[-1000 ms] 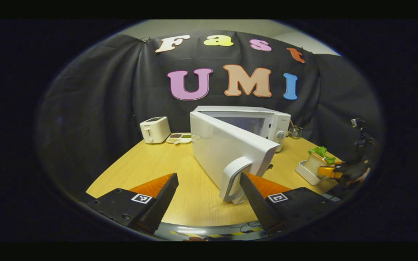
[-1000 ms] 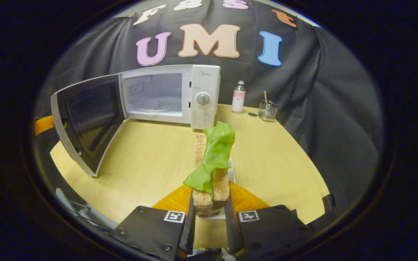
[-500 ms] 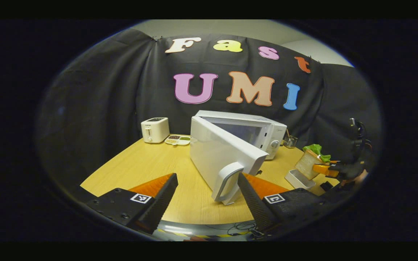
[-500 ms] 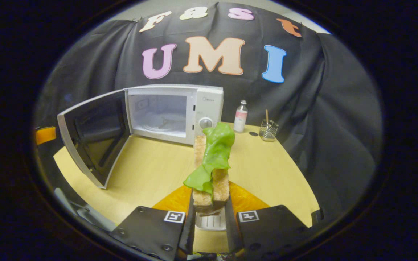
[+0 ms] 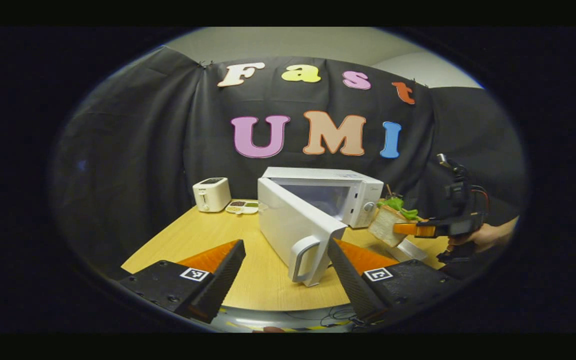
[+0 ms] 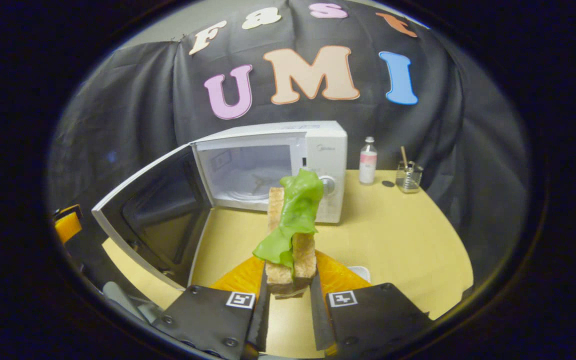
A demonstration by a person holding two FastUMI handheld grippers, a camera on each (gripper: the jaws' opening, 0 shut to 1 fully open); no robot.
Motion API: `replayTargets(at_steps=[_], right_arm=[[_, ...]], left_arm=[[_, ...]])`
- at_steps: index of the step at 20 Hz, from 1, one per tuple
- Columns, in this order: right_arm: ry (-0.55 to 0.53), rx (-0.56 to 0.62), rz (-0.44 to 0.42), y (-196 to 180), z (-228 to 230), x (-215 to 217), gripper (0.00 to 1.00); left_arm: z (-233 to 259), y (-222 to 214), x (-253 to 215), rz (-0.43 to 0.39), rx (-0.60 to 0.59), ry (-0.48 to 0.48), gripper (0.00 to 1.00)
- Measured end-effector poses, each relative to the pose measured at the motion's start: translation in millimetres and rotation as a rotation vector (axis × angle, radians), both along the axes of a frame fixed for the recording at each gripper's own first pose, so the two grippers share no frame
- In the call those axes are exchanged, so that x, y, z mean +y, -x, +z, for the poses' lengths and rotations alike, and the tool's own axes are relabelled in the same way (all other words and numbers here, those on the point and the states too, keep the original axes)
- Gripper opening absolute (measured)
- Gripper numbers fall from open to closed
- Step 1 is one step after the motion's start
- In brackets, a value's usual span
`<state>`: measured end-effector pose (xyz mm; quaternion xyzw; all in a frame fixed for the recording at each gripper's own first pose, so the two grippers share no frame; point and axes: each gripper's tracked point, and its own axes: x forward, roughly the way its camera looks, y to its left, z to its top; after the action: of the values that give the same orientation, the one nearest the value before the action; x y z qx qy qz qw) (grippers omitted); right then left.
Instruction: Open the microwave oven with the left hand, put the food in, and close the microwave oven.
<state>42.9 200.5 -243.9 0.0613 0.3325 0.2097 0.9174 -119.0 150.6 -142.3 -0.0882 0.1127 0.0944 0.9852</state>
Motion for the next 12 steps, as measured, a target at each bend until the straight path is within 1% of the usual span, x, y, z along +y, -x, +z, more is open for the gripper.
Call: replayTargets(at_steps=[1,2,3,5,7,9,10,12], right_arm=[[-0.027,0.019,0.002,-3.7,-2.3,10.9,0.34],[-0.051,0.034,0.0,-8.7,-3.5,21.7,0.34],[-0.074,0.047,-0.001,-13.4,-4.4,33.3,0.39],[-0.105,0.081,-0.002,-24.7,-10.9,56.2,0.39],[-0.135,0.112,-0.012,-37.6,-17.6,78.4,0.39],[-0.181,0.153,-0.038,-51.8,-24.8,100.6,0.39],[-0.211,0.18,-0.058,-58.7,-28.6,111.9,0.33],[-0.271,0.225,-0.106,-74.5,-33.0,130.2,0.33]], left_arm=[[1.7,3.0,3.1,0.008,-0.001,-0.001,0.96],[4.1,5.6,6.8,0.018,-0.008,0.003,0.94],[5.9,7.8,9.1,0.032,-0.014,0.012,0.96],[8.6,13.1,12.4,0.053,-0.015,0.018,0.96],[12.5,17.3,14.1,0.066,-0.016,0.002,0.96],[13.1,19.4,13.3,0.073,-0.01,0.005,0.96],[11.6,21.2,10.0,0.081,-0.002,0.021,0.96],[11.1,25.6,1.2,0.093,0.001,0.064,0.94]])
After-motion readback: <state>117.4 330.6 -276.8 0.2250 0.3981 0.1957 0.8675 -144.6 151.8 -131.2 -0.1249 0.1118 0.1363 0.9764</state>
